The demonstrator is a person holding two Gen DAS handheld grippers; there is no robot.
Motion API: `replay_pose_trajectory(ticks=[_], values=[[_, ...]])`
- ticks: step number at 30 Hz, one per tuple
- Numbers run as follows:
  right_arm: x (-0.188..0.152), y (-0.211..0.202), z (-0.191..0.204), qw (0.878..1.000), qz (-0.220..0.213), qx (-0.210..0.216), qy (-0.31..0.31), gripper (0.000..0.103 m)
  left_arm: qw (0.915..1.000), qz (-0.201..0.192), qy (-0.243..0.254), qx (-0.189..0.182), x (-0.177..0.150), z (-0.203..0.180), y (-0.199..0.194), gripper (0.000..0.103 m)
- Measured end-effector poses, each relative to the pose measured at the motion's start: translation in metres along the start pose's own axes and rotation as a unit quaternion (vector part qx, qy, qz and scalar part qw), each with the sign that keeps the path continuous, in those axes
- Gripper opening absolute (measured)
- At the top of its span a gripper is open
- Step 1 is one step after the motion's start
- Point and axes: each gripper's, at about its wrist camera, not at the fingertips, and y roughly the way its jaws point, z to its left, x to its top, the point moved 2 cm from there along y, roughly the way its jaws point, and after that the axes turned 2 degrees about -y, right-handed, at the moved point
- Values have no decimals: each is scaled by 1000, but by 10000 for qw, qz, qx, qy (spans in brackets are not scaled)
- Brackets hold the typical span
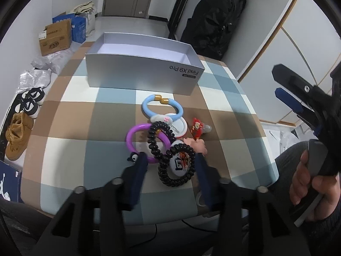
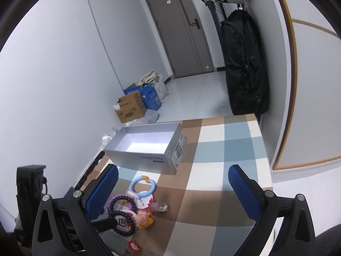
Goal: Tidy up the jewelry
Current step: 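Lower the left gripper onto the black coiled bracelet and close it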
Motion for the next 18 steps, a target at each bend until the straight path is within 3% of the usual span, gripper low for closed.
replay_pose_trajectory(ticks=[6, 9, 18], values=[[0, 4, -4, 9999, 58, 64, 146, 103, 9999, 151, -69, 27, -1, 5, 3, 20], [0, 5, -6, 9998, 62, 69, 157, 103, 9995, 218, -226, -28, -1, 11, 4, 9], [0, 3, -6, 9998, 39, 41, 185, 103, 9998, 138, -53, 140, -1, 7, 3, 6]])
